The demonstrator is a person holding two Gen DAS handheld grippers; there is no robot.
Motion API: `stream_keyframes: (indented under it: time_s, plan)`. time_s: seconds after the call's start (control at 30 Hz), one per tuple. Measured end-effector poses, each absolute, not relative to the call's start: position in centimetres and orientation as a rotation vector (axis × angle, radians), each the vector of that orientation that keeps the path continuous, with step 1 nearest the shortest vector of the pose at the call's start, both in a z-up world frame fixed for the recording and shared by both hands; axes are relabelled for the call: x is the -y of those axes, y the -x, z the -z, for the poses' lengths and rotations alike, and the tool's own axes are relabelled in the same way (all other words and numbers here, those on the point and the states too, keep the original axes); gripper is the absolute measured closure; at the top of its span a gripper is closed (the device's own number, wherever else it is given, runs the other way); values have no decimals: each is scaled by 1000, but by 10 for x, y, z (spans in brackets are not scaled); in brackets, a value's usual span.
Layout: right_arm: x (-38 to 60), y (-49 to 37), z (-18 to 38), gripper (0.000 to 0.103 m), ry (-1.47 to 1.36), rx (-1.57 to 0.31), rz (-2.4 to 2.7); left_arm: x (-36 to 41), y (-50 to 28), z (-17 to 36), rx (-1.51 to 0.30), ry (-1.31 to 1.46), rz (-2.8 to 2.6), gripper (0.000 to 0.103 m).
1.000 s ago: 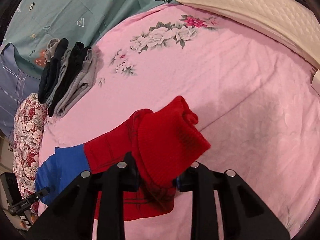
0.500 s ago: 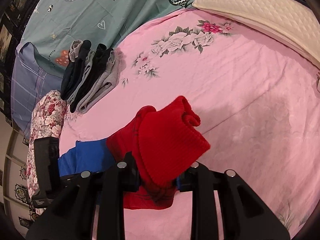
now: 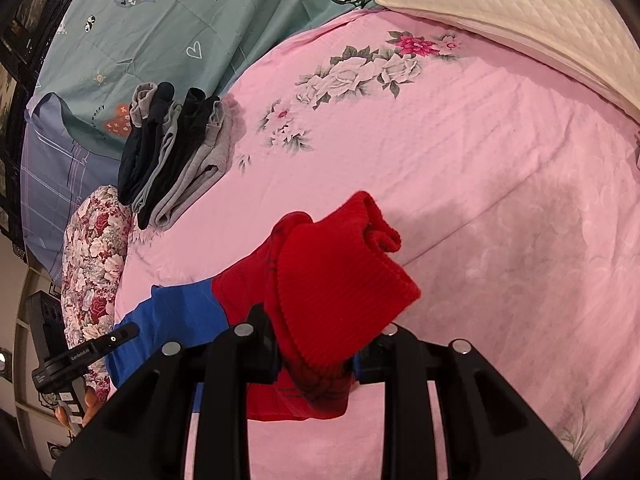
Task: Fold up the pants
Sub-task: 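Grasp the red leg cuffs with the right tool while the left tool holds the red leg, then fold the red cuffs over onto the blue legs with the right tool and release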
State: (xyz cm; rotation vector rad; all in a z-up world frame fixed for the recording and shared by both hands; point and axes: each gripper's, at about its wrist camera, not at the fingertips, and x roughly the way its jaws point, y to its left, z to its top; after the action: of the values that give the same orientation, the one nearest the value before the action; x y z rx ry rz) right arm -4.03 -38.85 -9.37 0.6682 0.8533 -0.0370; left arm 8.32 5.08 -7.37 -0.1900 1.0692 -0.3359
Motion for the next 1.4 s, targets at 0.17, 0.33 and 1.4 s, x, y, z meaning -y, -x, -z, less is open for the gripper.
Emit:
stream_keyframes:
  time_s: [0.17,0.33,1.4]
  plan:
    - [388,41,94,77,-663,-856,41,-119,-91,101,-1126,297,201,57]
    - [389,39,95,77,-659,-864,48,-130,-92,126,-1177,281,222,57]
    - [60,-65,103,36,32,-1166,-343,-158,-94,146,-1078,398,544,54]
